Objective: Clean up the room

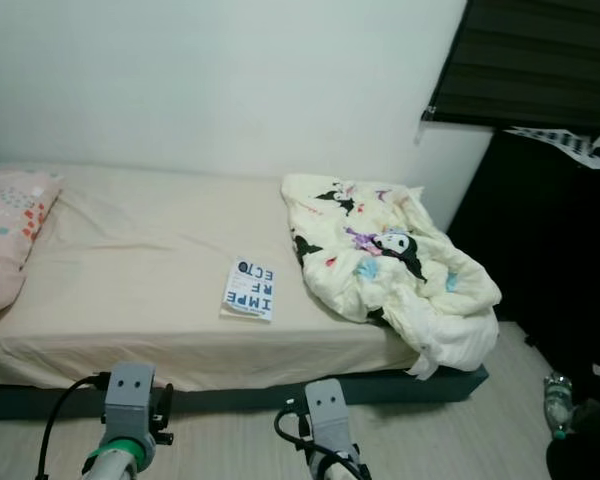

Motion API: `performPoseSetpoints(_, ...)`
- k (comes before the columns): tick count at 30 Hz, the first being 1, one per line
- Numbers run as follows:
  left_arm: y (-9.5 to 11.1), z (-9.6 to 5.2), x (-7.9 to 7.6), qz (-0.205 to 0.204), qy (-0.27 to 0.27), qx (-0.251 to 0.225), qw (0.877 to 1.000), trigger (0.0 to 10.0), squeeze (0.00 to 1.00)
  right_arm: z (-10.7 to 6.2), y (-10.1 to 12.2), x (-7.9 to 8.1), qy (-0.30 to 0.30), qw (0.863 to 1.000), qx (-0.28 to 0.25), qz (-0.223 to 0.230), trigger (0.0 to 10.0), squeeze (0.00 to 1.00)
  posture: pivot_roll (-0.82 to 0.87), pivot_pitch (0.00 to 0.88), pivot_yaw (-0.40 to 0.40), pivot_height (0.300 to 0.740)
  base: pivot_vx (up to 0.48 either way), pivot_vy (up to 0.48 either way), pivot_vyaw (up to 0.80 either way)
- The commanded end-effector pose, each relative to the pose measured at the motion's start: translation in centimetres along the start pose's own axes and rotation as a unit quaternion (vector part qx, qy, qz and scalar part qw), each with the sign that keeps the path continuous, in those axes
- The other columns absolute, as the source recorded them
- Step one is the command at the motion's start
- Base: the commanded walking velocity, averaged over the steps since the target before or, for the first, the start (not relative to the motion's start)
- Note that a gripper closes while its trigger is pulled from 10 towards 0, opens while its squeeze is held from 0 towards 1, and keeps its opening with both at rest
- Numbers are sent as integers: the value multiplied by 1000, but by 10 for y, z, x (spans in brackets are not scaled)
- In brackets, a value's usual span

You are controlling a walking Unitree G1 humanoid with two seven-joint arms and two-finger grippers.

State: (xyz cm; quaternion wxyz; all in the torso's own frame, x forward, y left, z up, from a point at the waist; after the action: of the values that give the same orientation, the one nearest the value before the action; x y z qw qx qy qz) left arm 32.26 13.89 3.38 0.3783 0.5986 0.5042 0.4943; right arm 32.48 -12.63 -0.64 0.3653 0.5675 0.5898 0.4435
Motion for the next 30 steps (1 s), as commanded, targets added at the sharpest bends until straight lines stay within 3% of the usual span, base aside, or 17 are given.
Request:
performPoseSetpoints(1,-3,-2,-1,-4,-6,2,1000,10000,0,-1,-4,-1,0,1000,7,1,10000,0,18,18,-27,740,0,0,0)
performPoseSetpoints(8,-1,-3,-2,-12,-9,-4,1000,10000,0,-1,-4,0,3,1000,8,1,10000,0,21,14,-30,740,104,0,0)
performPoseSetpoints(30,1,-5,-1,-16,-20,-12,1000,10000,0,0,-4,4,6,1000,6,1,10000,0,28,0,-26,740,343,0,0)
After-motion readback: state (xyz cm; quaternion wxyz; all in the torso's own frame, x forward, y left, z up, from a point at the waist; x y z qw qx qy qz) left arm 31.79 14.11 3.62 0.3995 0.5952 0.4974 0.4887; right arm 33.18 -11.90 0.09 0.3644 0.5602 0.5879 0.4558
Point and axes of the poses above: a point about 5 cm out from each wrist's last joint towards the gripper, its own z axis pointing out of the wrist towards the gripper, its own y axis along the axis of the wrist's last joint, x = y × z, the point moved 4 cm from there along z, pointing out of the wrist towards the gripper, and after that the axes turned 10 degrees about z, right-handed, at the moved point
